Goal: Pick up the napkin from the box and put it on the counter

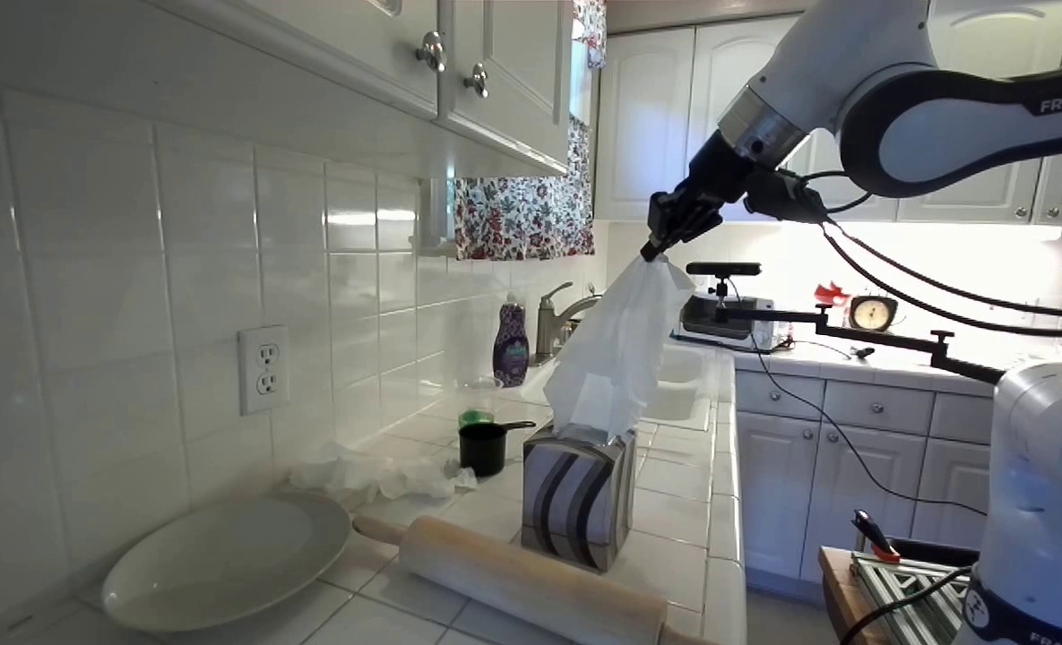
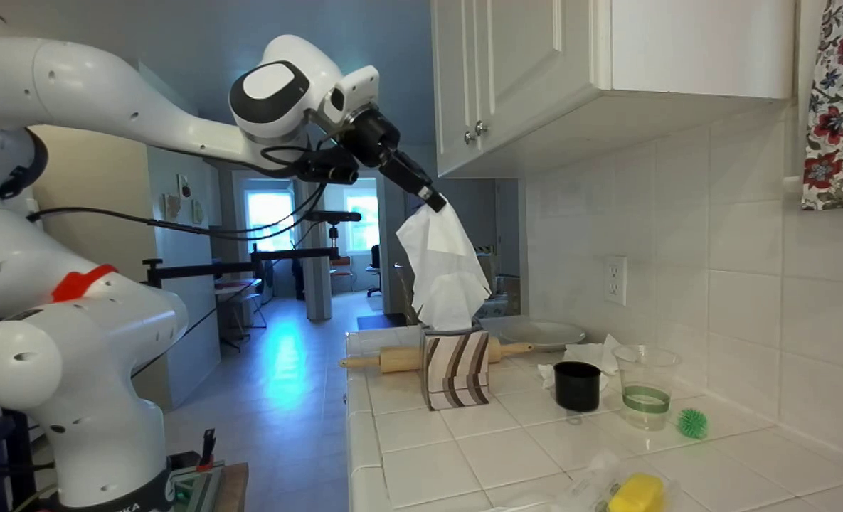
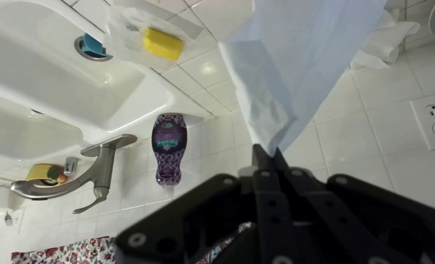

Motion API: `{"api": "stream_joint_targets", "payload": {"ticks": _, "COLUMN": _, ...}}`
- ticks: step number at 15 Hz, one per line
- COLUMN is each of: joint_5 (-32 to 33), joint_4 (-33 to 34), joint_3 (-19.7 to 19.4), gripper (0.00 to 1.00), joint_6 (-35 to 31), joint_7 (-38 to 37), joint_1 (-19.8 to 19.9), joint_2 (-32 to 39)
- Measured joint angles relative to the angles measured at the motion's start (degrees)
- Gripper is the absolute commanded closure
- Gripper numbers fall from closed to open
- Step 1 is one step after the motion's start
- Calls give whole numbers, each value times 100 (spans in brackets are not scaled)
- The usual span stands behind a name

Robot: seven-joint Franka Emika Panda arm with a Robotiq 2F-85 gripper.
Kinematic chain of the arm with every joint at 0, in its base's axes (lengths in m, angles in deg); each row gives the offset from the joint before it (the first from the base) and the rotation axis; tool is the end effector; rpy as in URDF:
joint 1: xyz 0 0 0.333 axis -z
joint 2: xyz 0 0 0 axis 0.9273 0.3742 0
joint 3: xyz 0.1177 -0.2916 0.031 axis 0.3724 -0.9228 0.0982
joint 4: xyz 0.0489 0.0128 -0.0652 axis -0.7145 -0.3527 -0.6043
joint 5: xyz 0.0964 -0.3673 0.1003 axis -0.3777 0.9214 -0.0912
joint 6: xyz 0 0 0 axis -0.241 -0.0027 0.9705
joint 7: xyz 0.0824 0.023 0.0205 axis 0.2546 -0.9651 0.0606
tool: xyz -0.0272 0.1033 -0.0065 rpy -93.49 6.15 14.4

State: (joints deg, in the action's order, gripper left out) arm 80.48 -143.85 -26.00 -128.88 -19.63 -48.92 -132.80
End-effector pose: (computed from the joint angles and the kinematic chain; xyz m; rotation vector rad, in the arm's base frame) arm 0.3491 -0.0303 0.6171 2.5645 -0.9462 1.0922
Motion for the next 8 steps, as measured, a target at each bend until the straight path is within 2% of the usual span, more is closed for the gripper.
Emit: {"api": "stream_joint_targets", "payload": {"ticks": 8, "joint_5": -307, "joint_4": -169, "joint_3": -681, "gripper": 100, "joint_6": 16, "joint_7": 3, "joint_1": 3, "joint_2": -69}}
